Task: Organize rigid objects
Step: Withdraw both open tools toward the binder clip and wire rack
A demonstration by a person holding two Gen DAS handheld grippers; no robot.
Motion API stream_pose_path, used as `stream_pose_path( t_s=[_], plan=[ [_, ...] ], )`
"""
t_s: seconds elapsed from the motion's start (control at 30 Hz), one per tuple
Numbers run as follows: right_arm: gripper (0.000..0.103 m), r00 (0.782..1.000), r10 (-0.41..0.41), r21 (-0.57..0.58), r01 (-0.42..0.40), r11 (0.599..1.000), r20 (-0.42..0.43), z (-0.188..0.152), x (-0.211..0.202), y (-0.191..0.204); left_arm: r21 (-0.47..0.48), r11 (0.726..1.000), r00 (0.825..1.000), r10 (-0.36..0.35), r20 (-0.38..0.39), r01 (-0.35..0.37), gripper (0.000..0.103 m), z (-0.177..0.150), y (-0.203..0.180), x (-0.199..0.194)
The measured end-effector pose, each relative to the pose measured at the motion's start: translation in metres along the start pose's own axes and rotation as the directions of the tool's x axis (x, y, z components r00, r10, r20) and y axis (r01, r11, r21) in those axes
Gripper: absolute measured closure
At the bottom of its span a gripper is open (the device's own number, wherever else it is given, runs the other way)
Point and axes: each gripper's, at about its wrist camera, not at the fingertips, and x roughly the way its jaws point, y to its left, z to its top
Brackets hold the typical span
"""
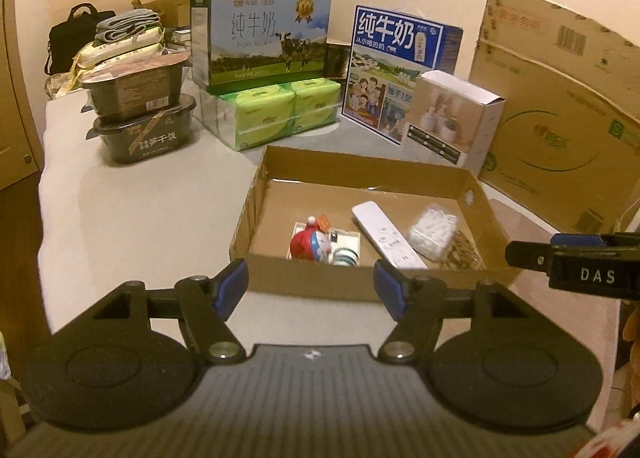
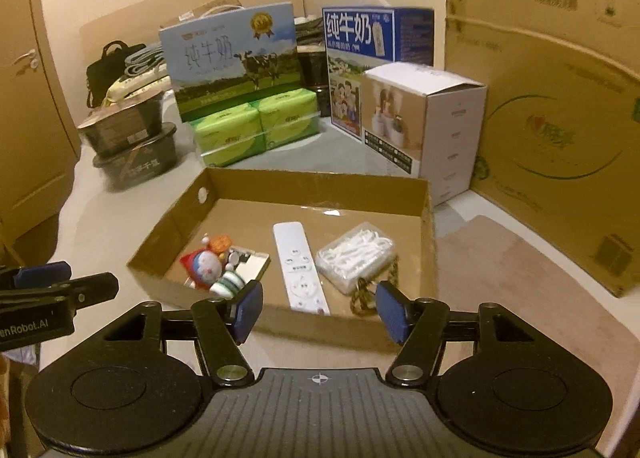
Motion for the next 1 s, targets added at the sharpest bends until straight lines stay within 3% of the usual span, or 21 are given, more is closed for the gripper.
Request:
stream_pose_path(
  t_s=[0.47,0.73,1.0],
  plan=[
    [0.026,1.000,0.014,-0.011,-0.014,1.000,0.021,-0.069,-0.087,0.002,-0.009,1.000,1.000,0.018,0.001,-0.018,0.028,-0.062,-0.004,-0.071],
    [0.024,1.000,0.012,0.034,-0.012,0.999,0.001,-0.110,-0.114,-0.009,-0.039,0.999,0.999,0.035,-0.009,-0.035,0.024,-0.094,0.001,-0.091],
    [0.023,1.000,0.002,0.062,-0.002,0.998,-0.003,-0.131,-0.130,-0.016,-0.049,0.998,0.999,0.033,-0.038,-0.035,0.023,-0.112,0.000,-0.092]
  ],
)
